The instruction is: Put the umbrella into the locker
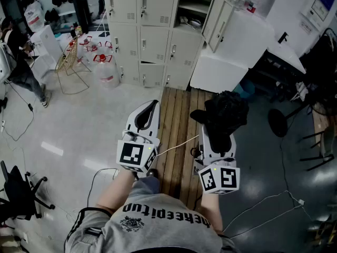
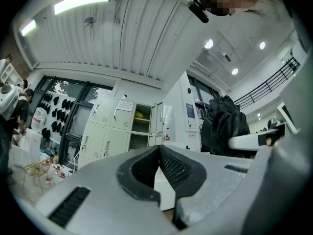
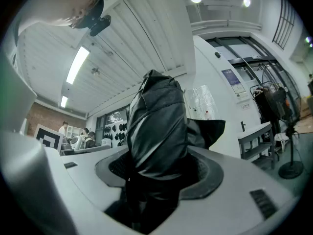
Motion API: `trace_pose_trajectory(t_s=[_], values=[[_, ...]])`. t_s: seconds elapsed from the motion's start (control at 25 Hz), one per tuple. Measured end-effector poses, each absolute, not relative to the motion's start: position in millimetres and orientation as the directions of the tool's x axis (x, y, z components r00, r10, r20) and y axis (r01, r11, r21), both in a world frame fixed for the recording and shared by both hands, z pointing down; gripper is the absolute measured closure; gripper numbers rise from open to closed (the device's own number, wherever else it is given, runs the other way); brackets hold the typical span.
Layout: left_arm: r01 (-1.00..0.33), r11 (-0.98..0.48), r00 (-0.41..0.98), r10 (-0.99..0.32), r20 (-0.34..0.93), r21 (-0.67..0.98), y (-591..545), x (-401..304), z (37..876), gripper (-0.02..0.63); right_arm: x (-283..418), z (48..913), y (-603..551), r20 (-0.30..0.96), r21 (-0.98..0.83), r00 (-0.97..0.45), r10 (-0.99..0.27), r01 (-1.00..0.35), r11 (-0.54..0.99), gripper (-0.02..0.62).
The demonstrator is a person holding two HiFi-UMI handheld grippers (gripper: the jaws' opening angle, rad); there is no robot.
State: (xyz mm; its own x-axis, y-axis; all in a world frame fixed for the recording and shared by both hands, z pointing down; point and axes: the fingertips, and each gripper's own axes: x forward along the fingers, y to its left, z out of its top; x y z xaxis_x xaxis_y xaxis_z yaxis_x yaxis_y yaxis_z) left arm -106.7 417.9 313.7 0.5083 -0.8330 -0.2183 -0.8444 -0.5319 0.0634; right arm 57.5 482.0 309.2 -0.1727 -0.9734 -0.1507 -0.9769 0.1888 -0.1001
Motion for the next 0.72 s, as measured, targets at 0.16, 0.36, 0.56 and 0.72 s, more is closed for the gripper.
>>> trace_pose_trajectory(t_s=[0.16, 0.36, 0.56, 0.72], values=[[-0.846, -0.529, 0.504, -0.836, -0.218, 0.068, 417, -107, 313, 0.601, 58, 309, 482, -0.149, -0.098, -0.173, -0.974, -0.977, 0.188, 0.327], [-0.847, -0.527, 0.502, -0.836, -0.219, 0.071, 408, -109, 315, 0.601, 55, 311, 474, -0.147, -0.088, -0.176, -0.973, -0.978, 0.19, 0.327], [-0.848, -0.527, 0.504, -0.833, -0.226, 0.05, 395, -110, 317, 0.601, 52, 313, 463, -0.16, -0.062, -0.175, -0.971, -0.98, 0.187, 0.327], [-0.846, -0.531, 0.506, -0.829, -0.24, 0.047, 371, -113, 310, 0.601, 51, 308, 440, -0.177, -0.05, -0.156, -0.972, -0.985, 0.168, 0.327]])
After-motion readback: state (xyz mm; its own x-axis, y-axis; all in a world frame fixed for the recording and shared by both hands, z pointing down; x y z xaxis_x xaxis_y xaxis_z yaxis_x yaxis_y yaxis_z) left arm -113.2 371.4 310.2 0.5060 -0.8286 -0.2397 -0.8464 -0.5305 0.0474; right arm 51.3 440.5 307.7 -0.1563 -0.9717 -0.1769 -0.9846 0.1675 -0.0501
